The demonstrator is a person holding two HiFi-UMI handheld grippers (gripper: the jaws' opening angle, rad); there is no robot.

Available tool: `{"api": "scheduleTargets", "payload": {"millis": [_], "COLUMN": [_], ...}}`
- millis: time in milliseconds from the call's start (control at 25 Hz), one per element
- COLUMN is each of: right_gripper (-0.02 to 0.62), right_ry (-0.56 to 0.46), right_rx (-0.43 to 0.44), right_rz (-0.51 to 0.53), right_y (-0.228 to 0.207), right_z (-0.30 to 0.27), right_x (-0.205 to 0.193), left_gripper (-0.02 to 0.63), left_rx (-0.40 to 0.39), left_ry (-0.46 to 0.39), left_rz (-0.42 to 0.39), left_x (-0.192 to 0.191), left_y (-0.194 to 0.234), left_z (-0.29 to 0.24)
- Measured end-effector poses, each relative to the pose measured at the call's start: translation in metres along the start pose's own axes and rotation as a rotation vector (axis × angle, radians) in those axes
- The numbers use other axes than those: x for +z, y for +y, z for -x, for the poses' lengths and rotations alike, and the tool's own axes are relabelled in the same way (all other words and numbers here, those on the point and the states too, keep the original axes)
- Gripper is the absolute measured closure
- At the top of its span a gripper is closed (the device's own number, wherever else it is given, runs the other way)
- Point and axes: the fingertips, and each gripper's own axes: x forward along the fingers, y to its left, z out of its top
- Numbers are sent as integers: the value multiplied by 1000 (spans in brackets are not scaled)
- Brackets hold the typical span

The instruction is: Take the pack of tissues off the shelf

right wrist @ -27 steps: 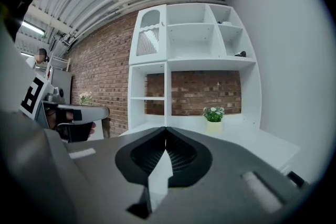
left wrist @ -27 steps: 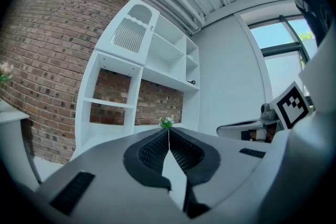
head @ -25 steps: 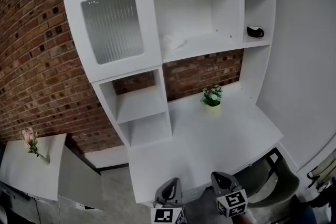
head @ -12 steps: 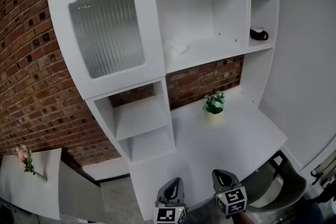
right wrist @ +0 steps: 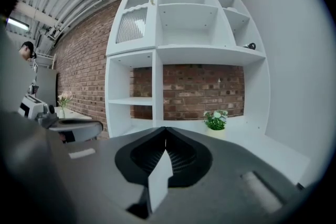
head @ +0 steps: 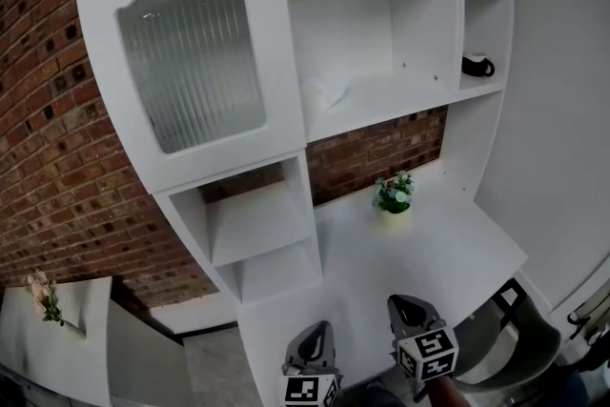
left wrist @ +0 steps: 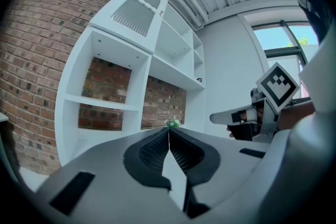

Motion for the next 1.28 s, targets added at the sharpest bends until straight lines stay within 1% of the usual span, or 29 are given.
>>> {"api": "scheduleTargets", "payload": {"millis": [160,280,320,360,400,560,600,720,760,920,1000,1120,1280], "right_gripper": [594,592,566,521,497,483,470,400,391,390,369,355,320], "right_ry": [-41,-67,-75,-82,-91,-142,-149,-154,-162,-207,-239,-280,-278], "right_rx": [16,50,71,93,113,152,160,177,178,198,198,213,253], "right_rz": [5,16,23,27,26,54,67,92,92,65,69,69,65], "right_y": [-9,-16,-18,-19,-20,-24,-25,-25,-26,-28,-30,-33,-36], "right_z": [-11,-19,-23,-26,-29,-35,-37,-40,-41,-43,-44,-48,-60], "right_x": [34,63,74,86,97,138,146,169,176,204,224,254,284], "left_gripper": [595,594,594,594,595,594,595,594,594,595,594,595,594], "left_rx": [15,35,42,49,57,74,69,66,71,84,81,107,132], "left_ry": [-7,-7,-10,-10,-6,25,27,34,38,43,38,44,39], "left_rz": [2,8,11,13,16,19,15,0,-2,-1,-8,7,13], "left_x": [9,14,16,18,18,8,8,7,5,3,6,4,-6], "left_y": [6,14,16,18,20,21,19,16,17,19,19,25,32], "left_z": [-11,-17,-21,-24,-26,-31,-32,-35,-35,-37,-39,-38,-38]}}
